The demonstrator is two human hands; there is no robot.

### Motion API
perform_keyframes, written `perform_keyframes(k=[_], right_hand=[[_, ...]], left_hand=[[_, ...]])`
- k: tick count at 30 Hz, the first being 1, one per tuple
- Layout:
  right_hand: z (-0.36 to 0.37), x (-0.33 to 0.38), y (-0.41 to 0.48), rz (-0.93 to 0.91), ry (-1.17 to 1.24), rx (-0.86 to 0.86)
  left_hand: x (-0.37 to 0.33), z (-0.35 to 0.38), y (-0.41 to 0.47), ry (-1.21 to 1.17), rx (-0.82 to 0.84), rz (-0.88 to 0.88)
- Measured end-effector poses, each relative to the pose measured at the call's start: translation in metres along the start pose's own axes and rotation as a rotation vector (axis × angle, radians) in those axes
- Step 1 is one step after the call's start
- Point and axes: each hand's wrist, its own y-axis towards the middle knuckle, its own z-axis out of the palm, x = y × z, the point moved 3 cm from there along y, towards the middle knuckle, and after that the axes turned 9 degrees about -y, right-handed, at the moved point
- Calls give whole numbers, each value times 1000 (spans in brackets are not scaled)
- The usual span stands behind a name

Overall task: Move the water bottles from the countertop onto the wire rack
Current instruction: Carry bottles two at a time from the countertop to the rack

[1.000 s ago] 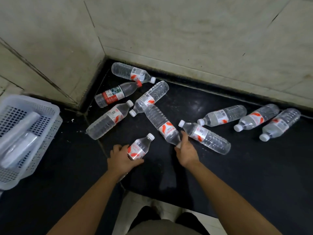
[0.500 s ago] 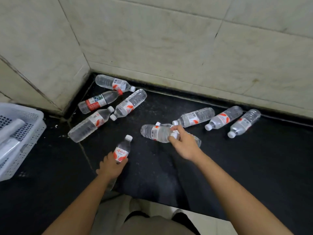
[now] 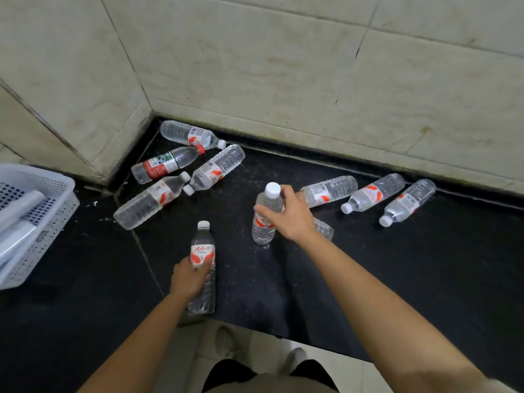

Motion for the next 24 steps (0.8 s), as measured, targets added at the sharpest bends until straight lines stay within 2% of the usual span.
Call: perform_keyframes(k=[2, 7, 11, 18, 24], right_hand=[[16, 3, -1, -17, 93, -8], [51, -2, -13, -57, 289, 145], [41, -15, -5, 34, 379, 102], [-7, -43, -14, 238, 590, -73], [-55, -58, -58, 304, 924, -313]], left_hand=[[-2, -3, 7, -39, 14, -25], [-4, -6, 15, -301, 69, -151], [-14, -3, 9, -530, 129, -204], [-86, -13, -6, -616, 262, 98], [-165, 14, -37, -677, 557, 287]])
